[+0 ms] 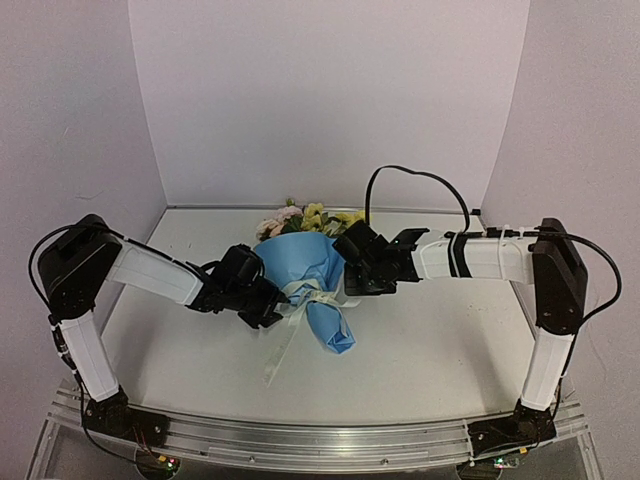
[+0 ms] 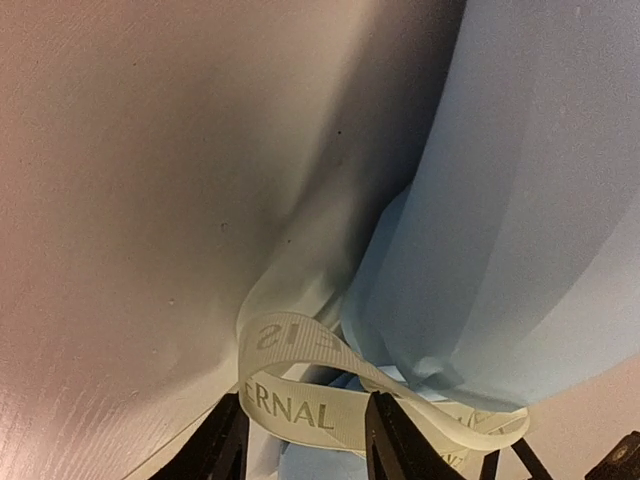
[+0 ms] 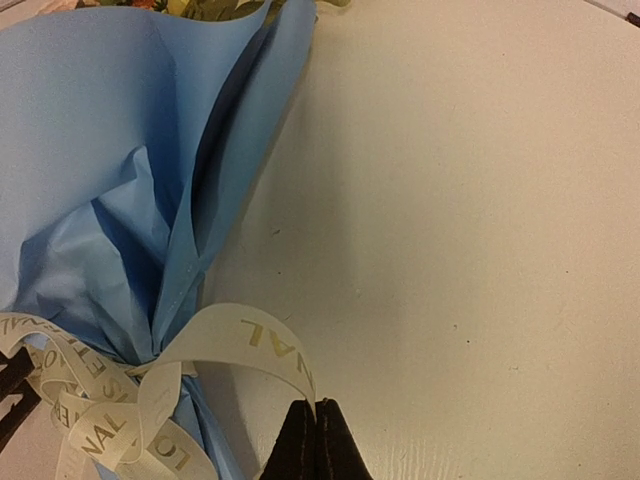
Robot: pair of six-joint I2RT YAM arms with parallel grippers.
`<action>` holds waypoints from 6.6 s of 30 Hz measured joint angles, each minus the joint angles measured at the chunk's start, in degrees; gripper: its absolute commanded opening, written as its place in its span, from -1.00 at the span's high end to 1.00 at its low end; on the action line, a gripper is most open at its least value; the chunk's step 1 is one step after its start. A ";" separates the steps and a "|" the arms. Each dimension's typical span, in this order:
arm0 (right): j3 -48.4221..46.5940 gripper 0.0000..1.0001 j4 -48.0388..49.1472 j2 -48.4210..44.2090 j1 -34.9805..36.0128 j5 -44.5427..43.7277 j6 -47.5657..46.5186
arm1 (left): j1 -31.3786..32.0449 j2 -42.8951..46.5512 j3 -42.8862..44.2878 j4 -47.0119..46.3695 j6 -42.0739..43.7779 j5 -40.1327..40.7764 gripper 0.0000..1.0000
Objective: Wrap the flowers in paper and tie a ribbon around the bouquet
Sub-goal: Tie the half-tied ribbon around the folded bouquet.
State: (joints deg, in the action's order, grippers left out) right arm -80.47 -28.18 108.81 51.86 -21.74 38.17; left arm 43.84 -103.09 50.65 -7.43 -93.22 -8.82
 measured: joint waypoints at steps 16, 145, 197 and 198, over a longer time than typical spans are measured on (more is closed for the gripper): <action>0.00 1.00 0.09 -0.02 0.00 -0.04 0.00 | 1.91 -3.00 2.50 3.31 -4.28 0.44 0.64; 19.00 1.00 24.63 -2.73 -1.70 32.81 15.91 | -12.14 9.20 -1.64 14.43 50.93 -1.96 0.19; 27.65 1.00 13.02 -11.58 0.96 23.56 13.09 | -4.47 -2.98 4.49 8.77 38.12 6.37 0.69; 27.63 1.00 13.00 -11.58 0.96 23.52 13.07 | -4.47 -3.08 4.49 8.91 37.75 6.76 0.80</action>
State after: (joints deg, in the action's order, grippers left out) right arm -52.84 -15.18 97.23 52.82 1.78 51.24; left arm 39.38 -106.17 55.13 1.48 -55.47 -2.06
